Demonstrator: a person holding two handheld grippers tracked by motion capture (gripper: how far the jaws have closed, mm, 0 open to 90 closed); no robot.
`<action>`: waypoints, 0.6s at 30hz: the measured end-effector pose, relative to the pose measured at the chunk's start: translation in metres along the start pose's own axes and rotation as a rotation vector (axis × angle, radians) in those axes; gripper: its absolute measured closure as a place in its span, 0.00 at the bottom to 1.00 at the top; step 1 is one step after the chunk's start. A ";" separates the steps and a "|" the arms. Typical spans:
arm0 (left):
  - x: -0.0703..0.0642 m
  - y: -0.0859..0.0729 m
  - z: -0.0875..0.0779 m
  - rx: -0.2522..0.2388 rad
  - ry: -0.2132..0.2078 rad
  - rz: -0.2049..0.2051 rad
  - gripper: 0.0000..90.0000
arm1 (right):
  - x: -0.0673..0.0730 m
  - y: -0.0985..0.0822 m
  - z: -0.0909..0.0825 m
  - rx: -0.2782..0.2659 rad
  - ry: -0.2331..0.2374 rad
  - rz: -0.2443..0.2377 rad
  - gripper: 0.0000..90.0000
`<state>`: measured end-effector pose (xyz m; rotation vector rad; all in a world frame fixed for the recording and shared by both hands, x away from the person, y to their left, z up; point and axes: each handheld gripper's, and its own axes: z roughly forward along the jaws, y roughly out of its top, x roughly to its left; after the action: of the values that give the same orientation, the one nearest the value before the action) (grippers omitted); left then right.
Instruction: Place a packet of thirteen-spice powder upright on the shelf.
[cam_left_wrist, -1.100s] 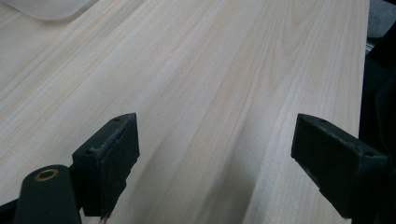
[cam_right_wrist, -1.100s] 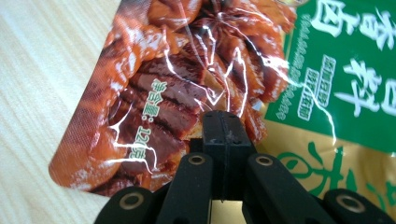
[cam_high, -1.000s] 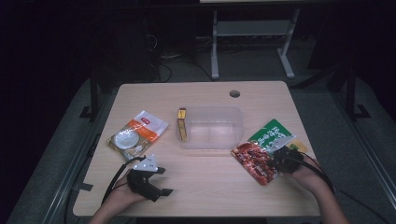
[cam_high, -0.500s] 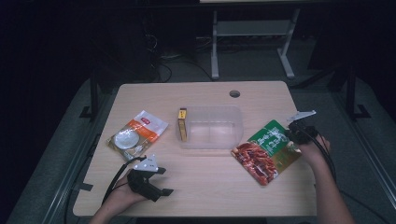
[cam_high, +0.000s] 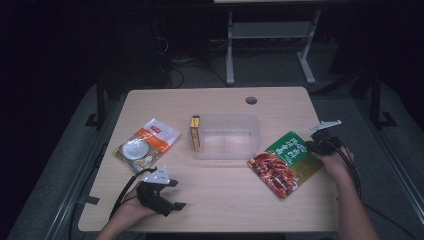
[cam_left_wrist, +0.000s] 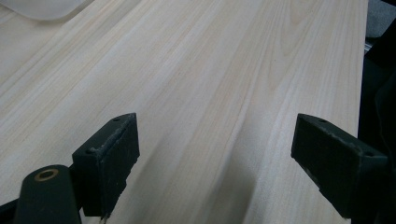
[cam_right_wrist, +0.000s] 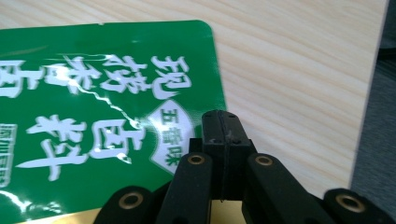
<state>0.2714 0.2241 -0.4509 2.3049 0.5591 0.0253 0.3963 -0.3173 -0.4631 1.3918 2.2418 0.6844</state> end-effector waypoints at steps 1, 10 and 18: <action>0.000 0.000 0.000 0.004 0.000 0.005 0.16 | 0.001 0.000 0.000 -0.002 0.005 -0.003 1.00; 0.000 0.000 0.001 0.000 -0.003 -0.001 0.16 | 0.008 0.000 -0.001 -0.007 0.035 -0.058 1.00; -0.001 0.001 0.001 0.002 -0.003 0.001 0.16 | 0.024 -0.003 -0.007 0.007 0.090 -0.129 1.00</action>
<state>0.2708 0.2228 -0.4510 2.3069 0.5566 0.0217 0.3805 -0.2983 -0.4611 1.2296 2.3818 0.7078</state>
